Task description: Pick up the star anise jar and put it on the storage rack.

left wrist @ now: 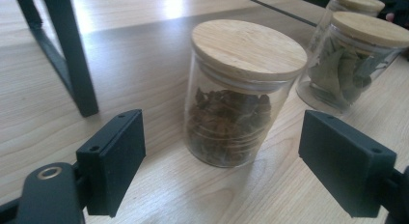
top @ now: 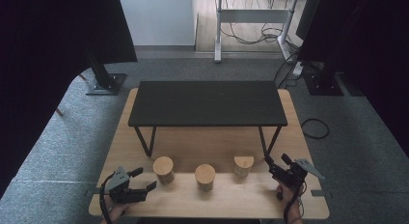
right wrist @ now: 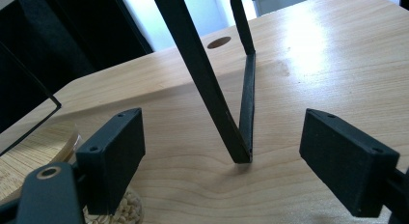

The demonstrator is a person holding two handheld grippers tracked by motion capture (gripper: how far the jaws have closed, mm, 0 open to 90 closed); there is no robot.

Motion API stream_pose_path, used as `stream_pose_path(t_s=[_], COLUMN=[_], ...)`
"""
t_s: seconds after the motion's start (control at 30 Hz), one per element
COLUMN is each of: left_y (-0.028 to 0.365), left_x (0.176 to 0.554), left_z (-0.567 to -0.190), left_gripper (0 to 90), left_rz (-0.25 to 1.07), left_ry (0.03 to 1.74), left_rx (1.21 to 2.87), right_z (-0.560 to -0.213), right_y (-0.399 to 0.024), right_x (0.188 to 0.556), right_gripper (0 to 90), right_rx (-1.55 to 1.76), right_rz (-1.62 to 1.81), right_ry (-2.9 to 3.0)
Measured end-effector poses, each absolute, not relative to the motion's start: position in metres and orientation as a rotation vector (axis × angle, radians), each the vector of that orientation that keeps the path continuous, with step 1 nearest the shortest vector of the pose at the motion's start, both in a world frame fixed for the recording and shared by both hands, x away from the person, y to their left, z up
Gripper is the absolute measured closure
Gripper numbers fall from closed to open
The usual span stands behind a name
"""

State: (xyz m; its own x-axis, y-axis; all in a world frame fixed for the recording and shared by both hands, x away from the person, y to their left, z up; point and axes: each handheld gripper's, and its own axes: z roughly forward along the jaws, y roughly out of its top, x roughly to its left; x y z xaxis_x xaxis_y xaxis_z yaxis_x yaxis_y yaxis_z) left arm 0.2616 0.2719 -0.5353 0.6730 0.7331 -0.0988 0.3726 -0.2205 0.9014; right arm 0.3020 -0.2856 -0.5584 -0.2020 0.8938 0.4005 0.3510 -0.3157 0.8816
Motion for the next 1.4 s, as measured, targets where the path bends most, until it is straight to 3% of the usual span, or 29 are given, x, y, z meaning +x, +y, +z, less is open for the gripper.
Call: stream_pose_path(t_s=[1.03,1.4], left_y=[0.224,0.22], left_x=[0.287,0.293], left_z=[-0.543,-0.546], left_gripper=[14.8,23.7], left_rz=[0.473,0.495], left_ry=[0.843,0.886], left_rx=[1.891,1.88], right_z=[-0.558,-0.558], right_y=[-0.285,-0.285], right_x=[0.302,0.302], right_gripper=[15.5,15.6], right_rx=[1.593,1.593], right_rz=[1.535,1.535], right_ry=[1.459,1.461])
